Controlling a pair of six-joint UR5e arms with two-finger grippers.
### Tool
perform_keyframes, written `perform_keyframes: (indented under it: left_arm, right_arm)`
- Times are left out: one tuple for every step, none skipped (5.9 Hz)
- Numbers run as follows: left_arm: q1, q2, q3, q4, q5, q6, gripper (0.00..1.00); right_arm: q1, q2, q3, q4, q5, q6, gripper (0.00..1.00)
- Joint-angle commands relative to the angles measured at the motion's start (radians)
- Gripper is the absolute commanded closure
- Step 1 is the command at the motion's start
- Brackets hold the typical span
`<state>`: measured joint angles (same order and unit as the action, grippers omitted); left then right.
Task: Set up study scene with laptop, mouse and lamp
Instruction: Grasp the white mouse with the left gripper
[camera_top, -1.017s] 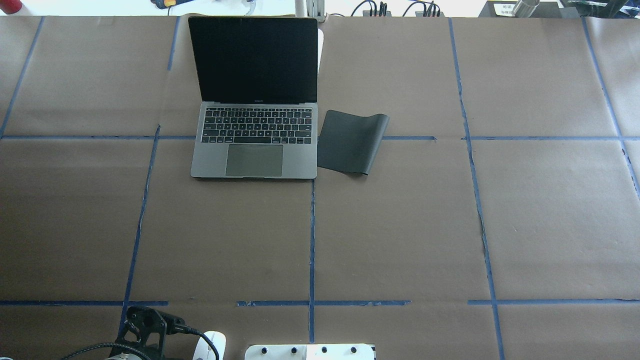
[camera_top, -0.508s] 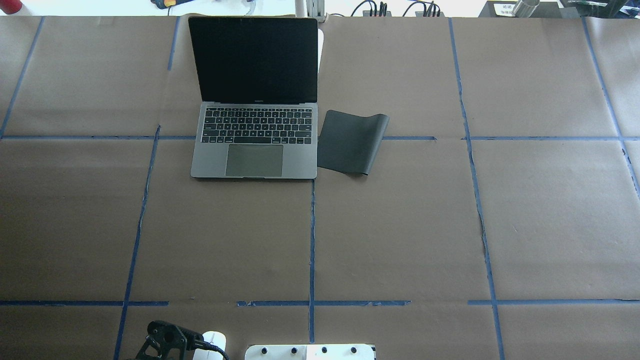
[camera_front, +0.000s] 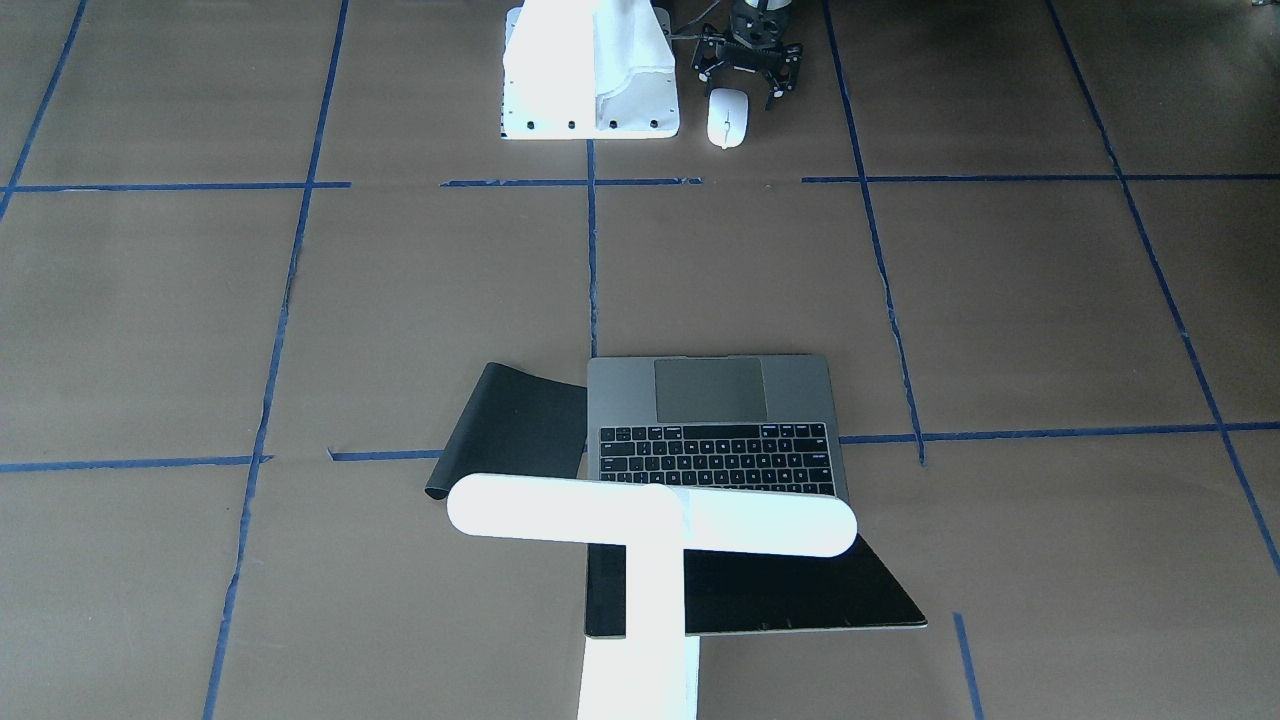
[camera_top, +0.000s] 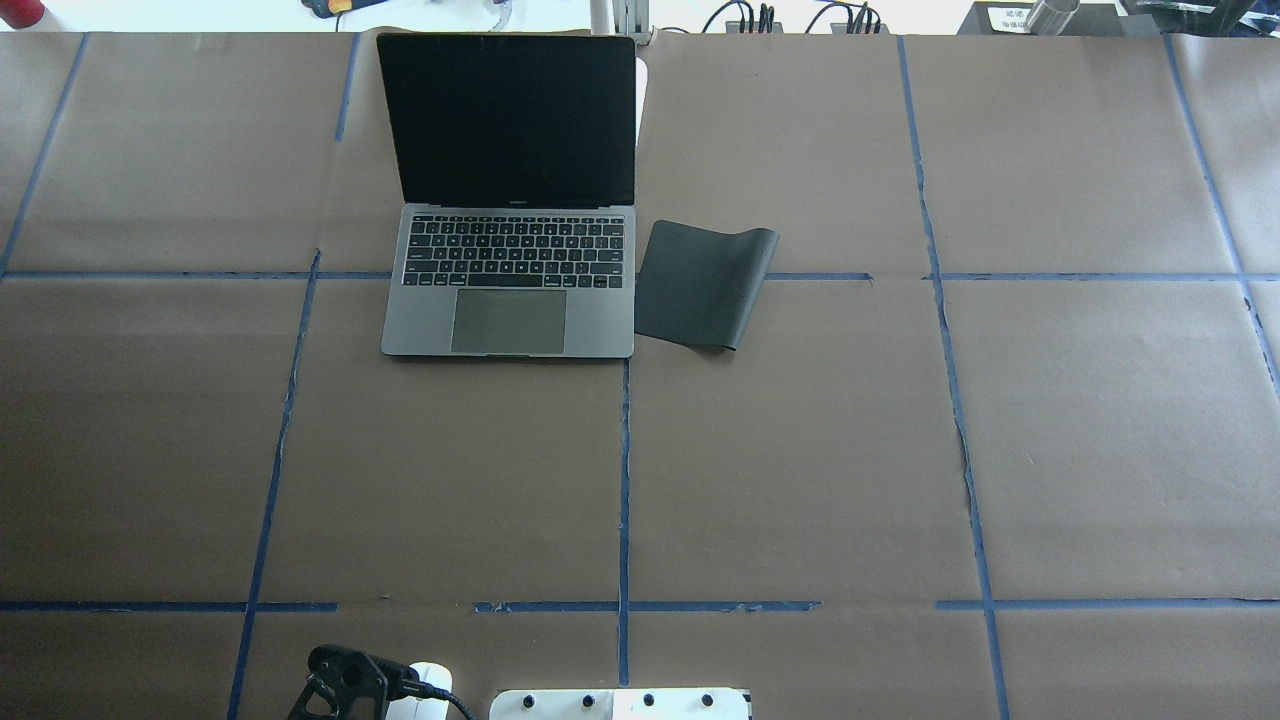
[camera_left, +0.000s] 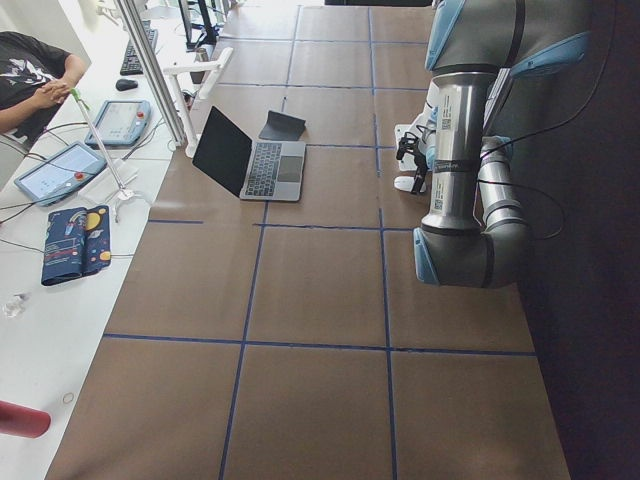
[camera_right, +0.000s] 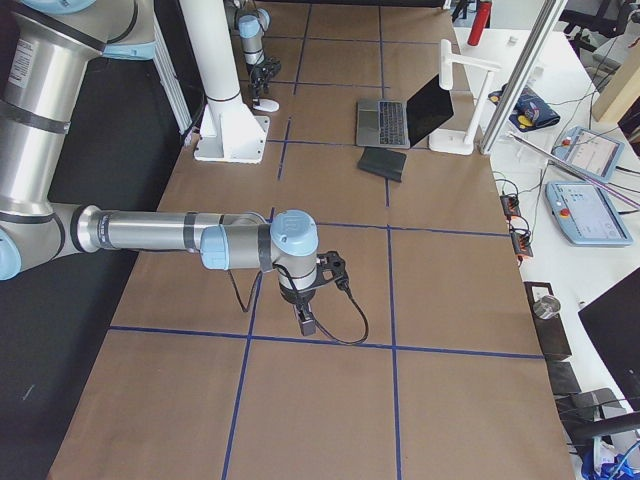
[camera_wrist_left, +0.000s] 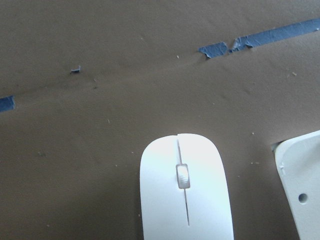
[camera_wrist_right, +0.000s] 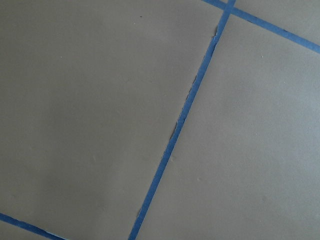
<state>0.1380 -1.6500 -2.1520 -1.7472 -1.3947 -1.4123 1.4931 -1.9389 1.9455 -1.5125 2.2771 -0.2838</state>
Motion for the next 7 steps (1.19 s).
perform_keyframes:
  left_arm:
    - [0.002,-0.001,0.007,0.0,-0.001,-0.005,0.0]
    - [0.002,-0.014,0.029,0.0,0.0,-0.007,0.0]
    - [0.002,-0.034,0.049,0.0,0.0,-0.007,0.06]
    - [0.0,-0.034,0.049,0.0,0.0,-0.007,0.36]
    - [-0.005,-0.033,0.047,0.0,0.0,-0.007,0.62]
    - [-0.008,-0.033,0.046,0.0,0.0,-0.005,0.74]
    - [-0.014,-0.031,0.041,0.0,0.002,-0.005,0.78]
  right_arm:
    - [-0.001,0.0,-0.007,0.0,0.001,0.0,0.0]
    - [-0.001,0.0,-0.008,0.0,0.001,0.0,0.0]
    - [0.001,0.0,-0.01,0.0,0.001,0.0,0.0]
    - [0.001,0.0,-0.014,0.0,0.001,0.0,0.0]
    - [0.001,0.0,-0.013,0.002,0.001,0.0,0.0]
    - [0.001,-0.002,-0.013,0.002,0.001,0.0,0.0]
    - [0.001,0.0,-0.011,0.002,0.001,0.002,0.0]
